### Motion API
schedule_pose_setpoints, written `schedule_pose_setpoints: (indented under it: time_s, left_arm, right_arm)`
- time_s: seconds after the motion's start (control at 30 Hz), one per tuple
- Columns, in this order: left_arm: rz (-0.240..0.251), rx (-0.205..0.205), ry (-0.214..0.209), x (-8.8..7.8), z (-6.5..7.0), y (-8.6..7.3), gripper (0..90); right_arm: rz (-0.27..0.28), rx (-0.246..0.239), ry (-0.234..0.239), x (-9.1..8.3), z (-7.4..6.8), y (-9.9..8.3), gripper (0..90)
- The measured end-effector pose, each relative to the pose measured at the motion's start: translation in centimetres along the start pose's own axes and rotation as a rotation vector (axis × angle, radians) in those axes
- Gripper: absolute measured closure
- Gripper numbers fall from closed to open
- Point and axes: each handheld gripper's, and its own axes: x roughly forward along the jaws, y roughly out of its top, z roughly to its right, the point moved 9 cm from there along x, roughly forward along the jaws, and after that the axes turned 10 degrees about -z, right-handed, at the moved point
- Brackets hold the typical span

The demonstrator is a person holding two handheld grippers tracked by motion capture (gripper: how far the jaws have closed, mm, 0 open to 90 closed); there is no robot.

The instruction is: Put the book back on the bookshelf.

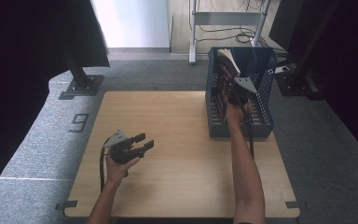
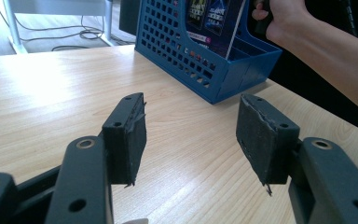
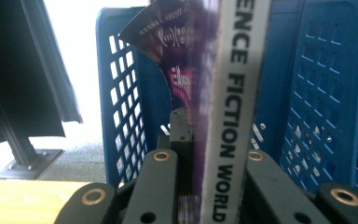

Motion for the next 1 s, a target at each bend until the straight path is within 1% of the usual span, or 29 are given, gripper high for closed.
schedule_pose_setpoints:
  time_s: [0.07, 0.13, 0.2, 0.27, 0.33, 0.37, 0.5, 0.57, 0.63, 0.8, 0.9, 1.0]
  left_arm:
    - [-0.001, 0.000, 0.001, 0.0, 0.0, 0.0, 42.8]
    - [-0.002, 0.001, 0.000, 0.0, 0.0, 0.0, 42.8]
    - [0.001, 0.002, 0.001, 0.0, 0.0, 0.0, 42.8]
    - [0.001, 0.003, -0.001, 0.0, 0.1, 0.0, 42.8]
    - [0.001, 0.004, -0.001, -0.1, 0.1, 0.0, 42.8]
    - [0.000, 0.005, -0.002, -0.1, 0.2, 0.0, 42.8]
    - [0.002, 0.009, -0.003, -0.1, 0.3, 0.0, 42.7]
    - [0.004, 0.010, -0.004, -0.1, 0.4, 0.1, 42.8]
    - [0.003, 0.009, -0.004, -0.1, 0.4, 0.1, 42.8]
    - [0.000, 0.012, -0.006, 0.0, 0.5, 0.1, 42.7]
    - [0.000, 0.012, -0.007, 0.0, 0.5, 0.1, 42.7]
    - [0.001, 0.011, -0.006, 0.0, 0.5, 0.1, 42.7]
  right_arm:
    - [0.005, -0.002, -0.002, 0.2, -0.2, -0.1, 81.9]
    - [0.004, -0.023, -0.003, 0.4, -0.6, -0.4, 81.8]
    - [0.000, -0.043, 0.007, 0.6, -1.1, -1.0, 81.8]
    - [0.006, -0.049, 0.012, 0.6, -1.3, -1.4, 81.8]
    - [0.009, -0.041, 0.009, 0.4, -1.3, -1.6, 81.7]
    - [0.005, -0.033, -0.001, 0.4, -1.1, -1.6, 81.7]
    - [-0.015, 0.015, -0.037, 0.3, 0.1, -1.7, 81.7]
    - [-0.025, 0.036, -0.047, 0.3, 0.7, -1.9, 81.7]
    - [-0.021, 0.039, -0.042, 0.3, 1.0, -2.0, 81.7]
    - [-0.016, 0.033, -0.023, 0.1, 0.7, -2.1, 81.6]
    - [-0.011, 0.018, -0.006, 0.0, 0.3, -2.1, 81.7]
    - [-0.005, -0.010, 0.012, 0.0, -0.6, -2.0, 81.7]
